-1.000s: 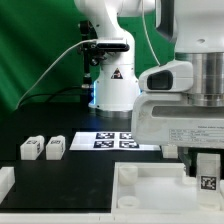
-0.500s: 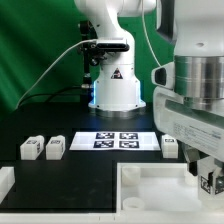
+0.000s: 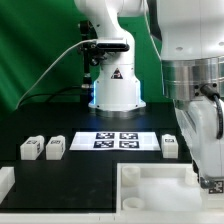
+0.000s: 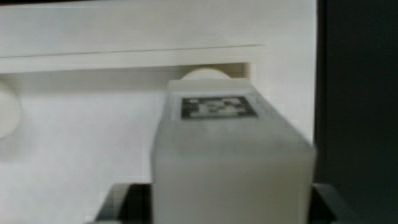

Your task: Assemble one leg

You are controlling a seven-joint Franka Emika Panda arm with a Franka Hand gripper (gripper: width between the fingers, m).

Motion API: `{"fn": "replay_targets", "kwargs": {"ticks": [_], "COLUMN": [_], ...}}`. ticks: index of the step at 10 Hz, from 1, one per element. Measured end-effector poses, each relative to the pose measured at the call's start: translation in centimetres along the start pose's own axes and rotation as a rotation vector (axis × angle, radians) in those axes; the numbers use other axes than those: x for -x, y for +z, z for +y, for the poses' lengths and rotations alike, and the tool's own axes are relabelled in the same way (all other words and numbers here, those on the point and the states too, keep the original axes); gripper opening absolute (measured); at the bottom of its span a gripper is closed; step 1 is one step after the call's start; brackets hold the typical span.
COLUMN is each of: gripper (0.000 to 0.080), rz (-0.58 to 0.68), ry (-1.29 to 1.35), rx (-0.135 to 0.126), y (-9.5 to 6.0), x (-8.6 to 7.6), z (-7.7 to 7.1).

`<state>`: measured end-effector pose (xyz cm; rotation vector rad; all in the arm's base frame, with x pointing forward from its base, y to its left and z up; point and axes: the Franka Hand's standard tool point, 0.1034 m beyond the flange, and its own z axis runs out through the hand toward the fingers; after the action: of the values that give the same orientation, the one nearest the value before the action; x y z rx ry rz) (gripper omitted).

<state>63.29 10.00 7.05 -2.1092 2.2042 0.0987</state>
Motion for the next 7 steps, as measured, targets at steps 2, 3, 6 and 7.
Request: {"fn": "replay_targets", "kwargs": {"ticks": [2,3,6,7], "gripper": [0.0525,0.0623,0.0648,0.0648], "rz": [0.0,0.004,0.019,0.024], "ry": [-0.053,-0.205,-0.682,-0.791], "rx": [-0.011,-0.059,-0.063,-0.061], "y": [0.0,-0.15,-0.14,-0.13], "x": [0.18,0.59,0.65,0.54], "z": [-0.07,-0.07,0.6,0.59]}}
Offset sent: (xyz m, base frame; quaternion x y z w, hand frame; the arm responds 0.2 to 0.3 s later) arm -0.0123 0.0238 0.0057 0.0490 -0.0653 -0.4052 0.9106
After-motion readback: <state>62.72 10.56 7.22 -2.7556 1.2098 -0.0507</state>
